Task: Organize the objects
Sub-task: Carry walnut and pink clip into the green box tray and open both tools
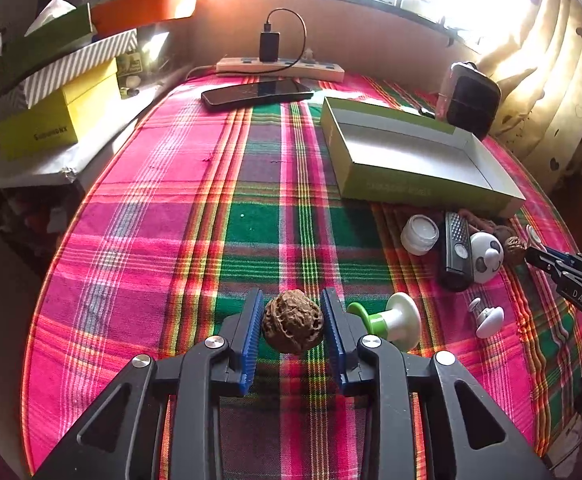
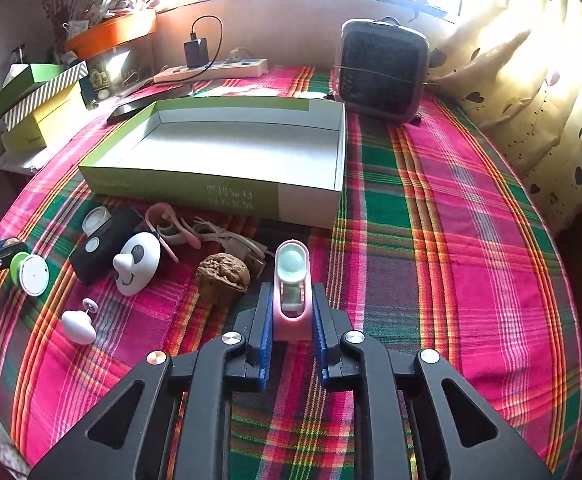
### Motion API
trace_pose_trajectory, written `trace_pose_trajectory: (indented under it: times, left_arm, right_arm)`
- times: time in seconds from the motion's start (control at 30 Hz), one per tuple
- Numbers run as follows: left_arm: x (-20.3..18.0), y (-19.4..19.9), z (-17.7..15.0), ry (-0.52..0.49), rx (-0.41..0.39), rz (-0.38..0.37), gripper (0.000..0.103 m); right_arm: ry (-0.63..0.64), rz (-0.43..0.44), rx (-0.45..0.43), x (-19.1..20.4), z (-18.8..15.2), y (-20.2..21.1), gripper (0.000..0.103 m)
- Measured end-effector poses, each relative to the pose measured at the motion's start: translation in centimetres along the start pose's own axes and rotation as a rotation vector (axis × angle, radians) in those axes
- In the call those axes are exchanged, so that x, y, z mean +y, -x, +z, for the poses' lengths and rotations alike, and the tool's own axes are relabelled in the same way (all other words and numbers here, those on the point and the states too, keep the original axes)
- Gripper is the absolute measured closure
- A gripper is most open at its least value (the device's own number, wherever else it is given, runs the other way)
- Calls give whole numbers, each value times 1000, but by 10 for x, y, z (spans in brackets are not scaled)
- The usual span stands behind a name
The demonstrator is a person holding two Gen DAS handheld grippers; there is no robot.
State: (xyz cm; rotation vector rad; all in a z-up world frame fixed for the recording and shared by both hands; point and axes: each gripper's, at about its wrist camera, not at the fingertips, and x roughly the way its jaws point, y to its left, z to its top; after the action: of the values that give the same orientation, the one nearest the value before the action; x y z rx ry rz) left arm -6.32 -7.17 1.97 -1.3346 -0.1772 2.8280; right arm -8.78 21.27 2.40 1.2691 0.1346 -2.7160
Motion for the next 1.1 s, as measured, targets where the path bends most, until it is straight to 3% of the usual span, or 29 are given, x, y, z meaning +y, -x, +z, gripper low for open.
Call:
trace_pose_trajectory:
  times: [0.73, 1.1]
  left_arm:
    - [-35, 0, 84, -93, -74, -99, 75]
    - [-54, -27, 122, -101, -53, -135, 75]
  right_arm:
    - [-25, 34, -109, 7, 74, 19, 85]
    - [-62, 84, -69, 2, 112, -4, 85]
